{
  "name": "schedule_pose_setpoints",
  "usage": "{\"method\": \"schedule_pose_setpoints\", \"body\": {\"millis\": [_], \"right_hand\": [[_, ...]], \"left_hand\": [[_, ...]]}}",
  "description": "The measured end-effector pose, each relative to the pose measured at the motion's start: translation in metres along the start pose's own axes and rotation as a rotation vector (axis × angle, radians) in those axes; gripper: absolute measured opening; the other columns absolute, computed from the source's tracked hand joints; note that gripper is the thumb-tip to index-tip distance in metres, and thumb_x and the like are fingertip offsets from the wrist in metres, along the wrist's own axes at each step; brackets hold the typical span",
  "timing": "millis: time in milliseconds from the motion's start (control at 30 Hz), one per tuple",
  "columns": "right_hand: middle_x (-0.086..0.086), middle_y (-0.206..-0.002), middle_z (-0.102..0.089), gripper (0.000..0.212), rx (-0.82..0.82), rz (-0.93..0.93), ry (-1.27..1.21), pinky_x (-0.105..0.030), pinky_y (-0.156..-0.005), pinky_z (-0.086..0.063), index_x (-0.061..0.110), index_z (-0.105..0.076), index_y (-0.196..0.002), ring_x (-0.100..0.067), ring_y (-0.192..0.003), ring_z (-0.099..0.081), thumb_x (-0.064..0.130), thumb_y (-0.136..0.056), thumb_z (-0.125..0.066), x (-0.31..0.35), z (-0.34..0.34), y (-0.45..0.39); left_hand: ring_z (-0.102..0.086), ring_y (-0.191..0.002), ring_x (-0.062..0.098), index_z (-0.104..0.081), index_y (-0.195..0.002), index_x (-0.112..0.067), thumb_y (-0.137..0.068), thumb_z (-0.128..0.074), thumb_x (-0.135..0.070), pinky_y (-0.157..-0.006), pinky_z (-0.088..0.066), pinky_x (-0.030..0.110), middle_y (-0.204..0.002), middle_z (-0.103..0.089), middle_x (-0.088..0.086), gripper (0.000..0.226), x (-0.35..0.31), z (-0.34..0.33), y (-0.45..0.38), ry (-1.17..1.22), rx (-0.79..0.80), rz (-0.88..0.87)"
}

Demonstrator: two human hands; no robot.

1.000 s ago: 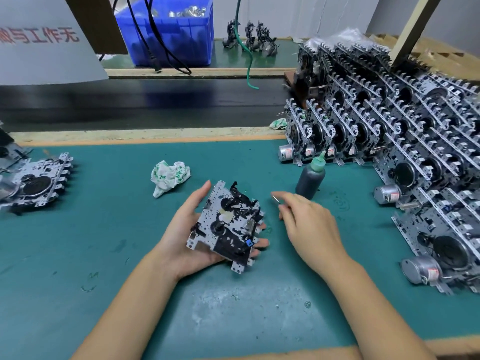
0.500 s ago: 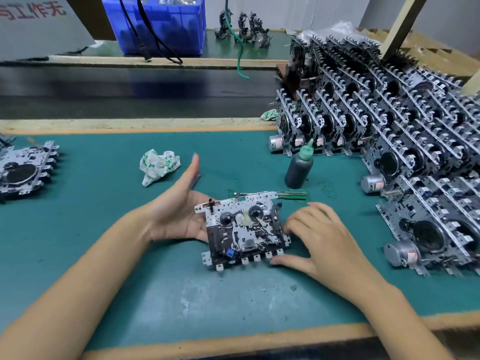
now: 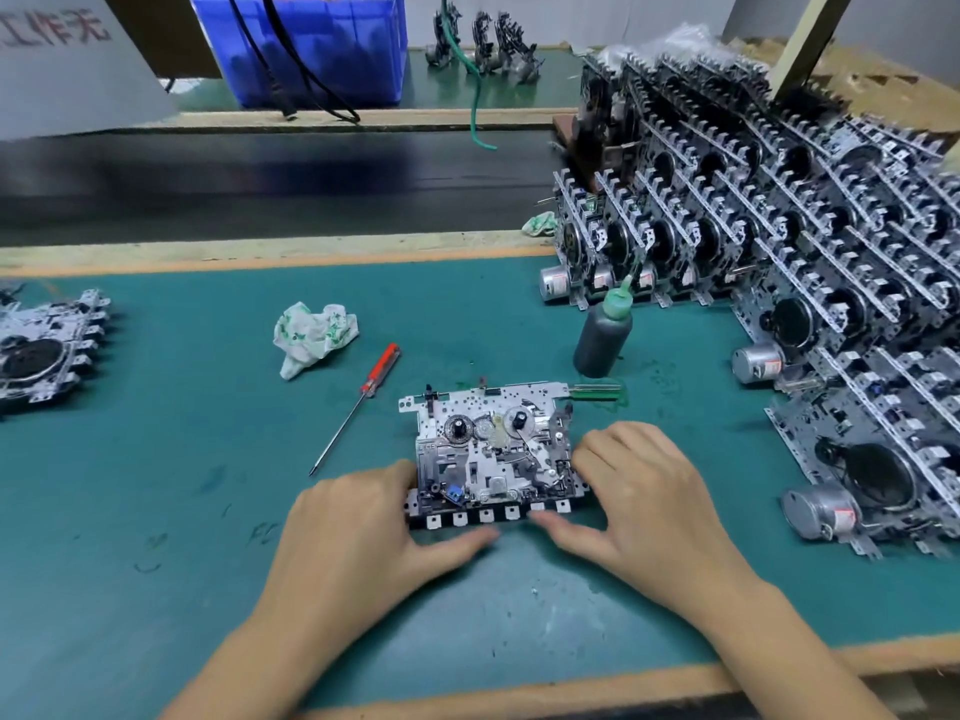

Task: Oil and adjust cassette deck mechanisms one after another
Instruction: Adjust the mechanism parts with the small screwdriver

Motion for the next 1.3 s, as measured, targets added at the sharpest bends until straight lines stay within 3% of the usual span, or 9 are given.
{"method": "schedule_pose_setpoints", "body": {"millis": [133,267,533,733,900,1100,1300], "right_hand": [[-0.002,-0.063,-0.052,0.049,-0.007,-0.008,-0.015,-0.029,-0.069,-0.034,0.009,-0.056,-0.063,-0.024,-0.062,-0.051,0.055,-0.08,-0.051,0.0,-0.0007,0.0001],[0.0,-0.063,-0.047,0.052,0.025,0.016,-0.093,-0.027,-0.067,-0.033,0.01,-0.052,-0.061,-0.022,-0.062,-0.044,0.059,-0.075,-0.057,-0.0004,-0.0013,0.0006],[0.0,-0.058,-0.047,0.049,-0.025,0.022,-0.029,-0.026,-0.067,-0.032,0.011,-0.051,-0.056,-0.023,-0.059,-0.049,0.055,-0.076,-0.056,0.001,-0.0031,0.0006],[0.0,-0.059,-0.043,0.057,0.005,0.071,-0.135,-0.025,-0.068,-0.032,0.01,-0.049,-0.057,-0.021,-0.058,-0.041,0.063,-0.072,-0.062,-0.0011,-0.002,-0.0006],[0.001,-0.06,-0.048,0.052,-0.052,0.036,-0.045,-0.027,-0.068,-0.033,0.011,-0.053,-0.058,-0.022,-0.06,-0.049,0.059,-0.08,-0.053,-0.0007,-0.0016,0.0003],[0.002,-0.057,-0.047,0.059,-0.082,-0.043,-0.004,-0.031,-0.062,-0.036,0.012,-0.05,-0.056,-0.02,-0.055,-0.047,0.069,-0.07,-0.054,-0.0019,0.0006,0.0026],[0.0,-0.064,-0.051,0.054,0.004,0.072,-0.053,-0.03,-0.064,-0.034,0.01,-0.053,-0.062,-0.022,-0.059,-0.049,0.061,-0.079,-0.052,-0.0061,-0.0023,0.0024]], "left_hand": [[-0.052,-0.038,0.022,-0.048,-0.05,-0.02,-0.058,-0.043,-0.082,-0.037,-0.039,0.029,-0.037,-0.046,0.001,0.062,-0.0018,-0.0036,0.0013,0.023,-0.098,-0.077],[-0.047,-0.03,0.024,-0.048,-0.043,-0.014,-0.057,-0.044,-0.075,-0.035,-0.03,0.023,-0.033,-0.041,0.002,0.063,-0.0046,-0.0039,0.0016,-0.025,-0.177,-0.056],[-0.045,-0.031,0.022,-0.03,-0.051,-0.02,-0.057,-0.045,-0.083,-0.035,-0.028,0.023,-0.034,-0.038,-0.001,0.065,-0.0028,-0.0007,0.0021,0.023,-0.219,-0.148],[-0.044,-0.028,0.023,-0.038,-0.043,-0.017,-0.059,-0.046,-0.077,-0.035,-0.029,0.022,-0.031,-0.038,0.002,0.062,-0.0059,0.0003,-0.0001,0.021,-0.264,-0.081],[-0.049,-0.033,0.02,-0.038,-0.048,-0.018,-0.054,-0.043,-0.088,-0.035,-0.036,0.026,-0.035,-0.043,-0.003,0.07,-0.0009,-0.0011,-0.0011,0.044,-0.175,-0.204],[-0.043,-0.03,0.02,-0.041,-0.046,-0.02,-0.063,-0.053,-0.076,-0.033,-0.033,0.019,-0.034,-0.039,-0.002,0.06,-0.0074,-0.0024,0.0016,0.057,-0.166,-0.413],[-0.043,-0.033,0.017,-0.028,-0.054,-0.027,-0.064,-0.053,-0.075,-0.034,-0.032,0.02,-0.037,-0.039,-0.006,0.054,-0.005,0.0022,0.0036,0.032,-0.2,-0.39]]}}
Point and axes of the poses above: each hand's wrist, its own y-axis away from the middle knuckle, its own z-axis out of the back of the hand, x = y × z, the point moved 5 cm from there along -y, towards the middle knuckle
